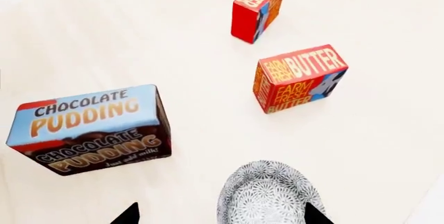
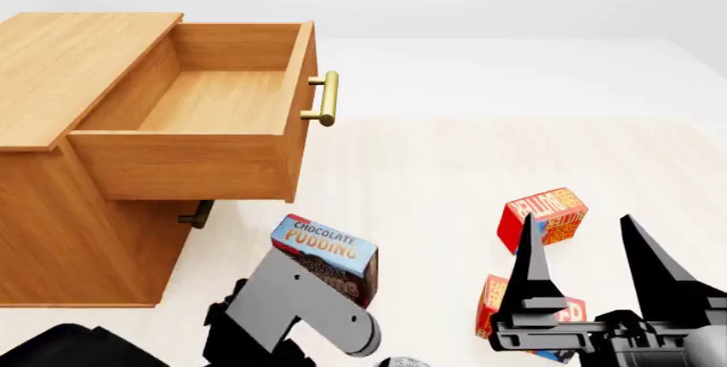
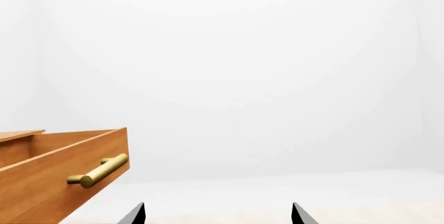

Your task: Put the bowl in the top drawer of the cabinet.

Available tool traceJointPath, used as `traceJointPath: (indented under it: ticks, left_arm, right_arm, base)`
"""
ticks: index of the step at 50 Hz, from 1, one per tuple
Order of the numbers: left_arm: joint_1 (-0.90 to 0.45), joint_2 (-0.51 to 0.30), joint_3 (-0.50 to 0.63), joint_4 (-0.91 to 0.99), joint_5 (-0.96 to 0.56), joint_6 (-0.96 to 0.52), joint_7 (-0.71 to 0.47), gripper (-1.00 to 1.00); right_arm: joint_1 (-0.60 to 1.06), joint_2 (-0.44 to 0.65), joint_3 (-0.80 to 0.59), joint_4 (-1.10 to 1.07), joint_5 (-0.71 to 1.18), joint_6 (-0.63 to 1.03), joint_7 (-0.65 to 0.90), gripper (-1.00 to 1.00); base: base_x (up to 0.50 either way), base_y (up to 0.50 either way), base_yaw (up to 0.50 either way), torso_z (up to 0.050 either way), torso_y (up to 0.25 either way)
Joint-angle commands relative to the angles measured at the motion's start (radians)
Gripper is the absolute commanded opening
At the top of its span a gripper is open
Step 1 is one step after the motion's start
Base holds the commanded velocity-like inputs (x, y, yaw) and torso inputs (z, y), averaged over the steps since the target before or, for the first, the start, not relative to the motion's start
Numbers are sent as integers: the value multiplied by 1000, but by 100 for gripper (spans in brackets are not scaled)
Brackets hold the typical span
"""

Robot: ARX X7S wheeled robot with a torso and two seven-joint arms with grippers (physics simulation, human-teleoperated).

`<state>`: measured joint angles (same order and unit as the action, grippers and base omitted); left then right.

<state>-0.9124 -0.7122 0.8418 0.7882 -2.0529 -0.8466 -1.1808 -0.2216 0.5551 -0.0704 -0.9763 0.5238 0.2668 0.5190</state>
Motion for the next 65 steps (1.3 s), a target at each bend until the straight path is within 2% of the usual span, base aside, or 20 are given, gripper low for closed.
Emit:
traceJointPath:
  ticks: [1, 10, 33, 65]
  left_arm:
    - [48, -18, -39, -133, -9, 39, 145, 100]
    - [37, 8, -24, -232, 18, 26, 187, 100]
    - [107, 67, 75, -450, 211, -4, 257, 100]
    - [141, 115, 125, -472, 267, -2, 273, 100]
  right_arm:
    - [-3, 3, -8, 4, -6, -7, 4, 100]
    - [-1, 5, -15, 3, -7, -10, 10, 100]
    - [-3, 5, -28, 28, -8, -36, 5, 100]
    - [-7, 21, -42, 8, -10, -41, 23, 100]
  base:
    - [0, 0, 0, 0, 0]
    - [0, 0, 0, 0, 0]
    - [0, 0, 0, 0, 0]
    - [0, 0, 0, 0, 0]
